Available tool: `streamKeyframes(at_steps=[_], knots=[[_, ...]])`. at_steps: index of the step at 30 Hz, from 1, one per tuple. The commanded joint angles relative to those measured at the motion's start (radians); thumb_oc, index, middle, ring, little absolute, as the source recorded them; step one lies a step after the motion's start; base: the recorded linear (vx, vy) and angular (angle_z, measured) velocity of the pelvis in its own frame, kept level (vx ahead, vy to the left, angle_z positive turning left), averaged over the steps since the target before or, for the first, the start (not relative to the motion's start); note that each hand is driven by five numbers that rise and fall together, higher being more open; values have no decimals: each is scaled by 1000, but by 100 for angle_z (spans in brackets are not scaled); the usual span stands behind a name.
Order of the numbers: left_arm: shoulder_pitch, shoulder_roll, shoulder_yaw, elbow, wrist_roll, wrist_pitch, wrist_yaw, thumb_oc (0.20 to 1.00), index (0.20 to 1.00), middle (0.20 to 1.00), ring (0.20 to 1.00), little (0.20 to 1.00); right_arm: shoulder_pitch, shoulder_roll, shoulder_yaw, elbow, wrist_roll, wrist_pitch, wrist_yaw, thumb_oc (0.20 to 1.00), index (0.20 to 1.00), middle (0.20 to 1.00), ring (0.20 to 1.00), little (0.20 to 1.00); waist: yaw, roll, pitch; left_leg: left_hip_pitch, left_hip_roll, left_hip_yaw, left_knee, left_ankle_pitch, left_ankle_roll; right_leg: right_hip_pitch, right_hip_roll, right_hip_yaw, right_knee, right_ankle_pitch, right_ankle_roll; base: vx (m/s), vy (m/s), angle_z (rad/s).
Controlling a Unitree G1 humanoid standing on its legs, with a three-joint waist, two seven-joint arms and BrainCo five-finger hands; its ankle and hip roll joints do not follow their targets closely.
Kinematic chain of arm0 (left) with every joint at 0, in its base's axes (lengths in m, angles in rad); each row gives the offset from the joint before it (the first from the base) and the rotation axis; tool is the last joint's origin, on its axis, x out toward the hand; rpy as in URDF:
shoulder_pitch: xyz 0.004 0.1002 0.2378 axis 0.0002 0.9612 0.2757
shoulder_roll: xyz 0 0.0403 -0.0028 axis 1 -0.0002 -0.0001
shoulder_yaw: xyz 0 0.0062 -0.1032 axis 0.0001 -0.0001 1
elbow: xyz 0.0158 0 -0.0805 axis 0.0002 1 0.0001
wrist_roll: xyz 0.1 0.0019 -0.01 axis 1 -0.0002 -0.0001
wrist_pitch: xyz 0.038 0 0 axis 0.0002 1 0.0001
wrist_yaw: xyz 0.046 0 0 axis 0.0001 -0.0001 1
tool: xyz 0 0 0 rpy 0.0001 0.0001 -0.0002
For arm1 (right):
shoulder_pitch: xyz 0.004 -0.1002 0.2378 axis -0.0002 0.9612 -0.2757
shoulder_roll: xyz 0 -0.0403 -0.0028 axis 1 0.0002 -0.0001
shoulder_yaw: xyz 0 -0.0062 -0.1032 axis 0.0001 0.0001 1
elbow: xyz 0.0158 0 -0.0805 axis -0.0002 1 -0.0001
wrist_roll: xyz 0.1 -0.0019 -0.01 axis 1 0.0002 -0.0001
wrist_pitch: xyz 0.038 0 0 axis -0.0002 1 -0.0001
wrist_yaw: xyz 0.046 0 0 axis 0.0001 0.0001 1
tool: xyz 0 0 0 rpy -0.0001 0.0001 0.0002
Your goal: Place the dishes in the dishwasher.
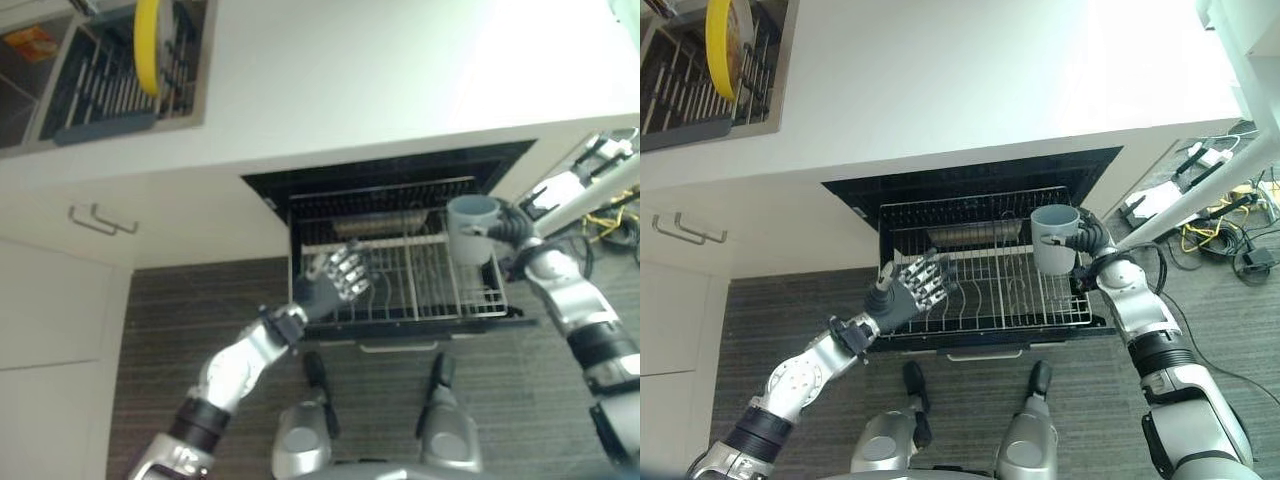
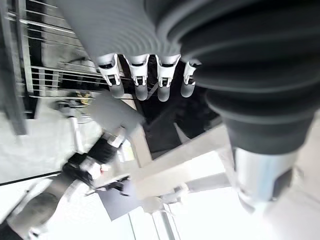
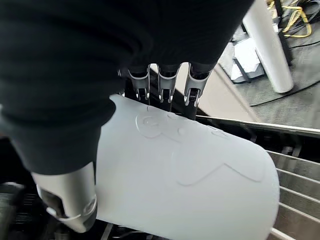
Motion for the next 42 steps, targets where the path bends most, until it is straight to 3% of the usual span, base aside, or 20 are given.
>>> streamKeyframes(at_steps=[1, 4, 10, 16, 17, 18, 19, 26, 34, 37, 39, 42], knots=[[0, 1, -25, -46, -2, -22, 6, 1000, 1000, 1000, 1000, 1000, -101, -19, 30, 9, 45, -43, -27, 200, 200, 200, 200, 200, 16, -15, -34, 1, 68, -77, 5, -42, -45, -54, -100, 8, 71, -36, 59, -59, -35, 1], [-29, 6, -35, -55, 1, -28, 36, 1000, 1000, 1000, 1000, 1000, -126, -16, 40, 74, 54, -50, -25, 200, 200, 200, 200, 200, 20, -10, -25, -6, 62, -80, 2, -44, -43, -61, -103, 4, 72, -33, 59, -73, -32, 0], [-59, 25, -33, -33, 108, -100, 107, 1000, 1000, 1000, 1000, 1000, -169, -16, 61, 161, 61, -38, -13, 200, 200, 200, 200, 200, 28, 3, -17, -14, 50, -85, 1, -47, -40, -74, -109, -1, 76, -33, 59, -48, -8, 1], [-98, 59, -14, -26, 315, -193, 180, 1000, 1000, 1000, 1000, 1000, -240, -17, 75, 282, 109, -24, -23, 200, 200, 200, 200, 200, 42, 33, -4, -23, 38, -90, 1, -49, -39, -85, -115, -5, 79, -38, 57, -51, 27, 2], [-103, 68, -9, -28, 331, -197, 182, 1000, 1000, 1000, 1000, 1000, -253, -21, 74, 292, 116, -22, -18, 285, 285, 285, 285, 285, 44, 37, -1, -25, 36, -91, 1, -49, -39, -87, -116, -4, 80, -39, 56, -51, 52, 2], [-107, 78, -5, -35, 332, -196, 184, 1000, 1000, 1000, 1000, 1000, -263, -27, 73, 301, 114, -20, -19, 589, 589, 589, 589, 589, 47, 42, 1, -28, 33, -92, 1, -49, -39, -91, -116, -4, 81, -39, 56, -54, 43, 1], [-108, 82, -3, -38, 329, -195, 187, 1000, 1000, 1000, 1000, 1000, -268, -31, 73, 303, 118, -19, -26, 1000, 1000, 1000, 1000, 1000, 47, 44, 2, -29, 32, -93, 1, -49, -39, -92, -116, -5, 81, -39, 56, -44, 30, 1], [-102, 96, -2, -52, 365, -227, 204, 1000, 1000, 1000, 1000, 1000, -249, -34, 39, 278, 112, -32, -61, 1000, 1000, 1000, 1000, 1000, 41, 49, 6, -29, 26, -92, 1, -56, -36, -98, -117, -3, 79, -36, 57, -40, 25, 5], [-93, 106, 6, -62, 426, -259, 213, 1000, 1000, 1000, 1000, 1000, -228, -45, 31, 220, 72, -35, -69, 1000, 1000, 1000, 1000, 1000, 36, 33, -3, -21, 31, -86, 1, -58, -36, -92, -109, -5, 72, -32, 58, -7, 2, 2], [-82, 114, 18, -79, 458, -282, 225, 1000, 1000, 1000, 1000, 1000, -201, -53, 9, 146, 79, -29, -96, 1000, 1000, 1000, 1000, 1000, 29, 24, -8, -14, 36, -83, 1, -58, -37, -82, -103, -6, 68, -34, 57, 0, 0, 0], [-70, 115, 34, -90, 469, -302, 234, 1000, 1000, 1000, 1000, 1000, -163, -45, -36, 66, 172, -40, -150, 1000, 1000, 1000, 1000, 1000, 21, 15, -16, -6, 40, -79, 1, -58, -37, -73, -99, -6, 68, -36, 56, 0, 0, 0], [-29, 107, 85, -136, 471, -348, 243, 1000, 1000, 1000, 1000, 1000, -12, 20, -160, -123, 233, -73, -234, 1000, 1000, 1000, 1000, 1000, 1, 1, -37, 10, 46, -71, 1, -61, -34, -53, -90, -4, 69, -45, 53, 59, 9, 0]])
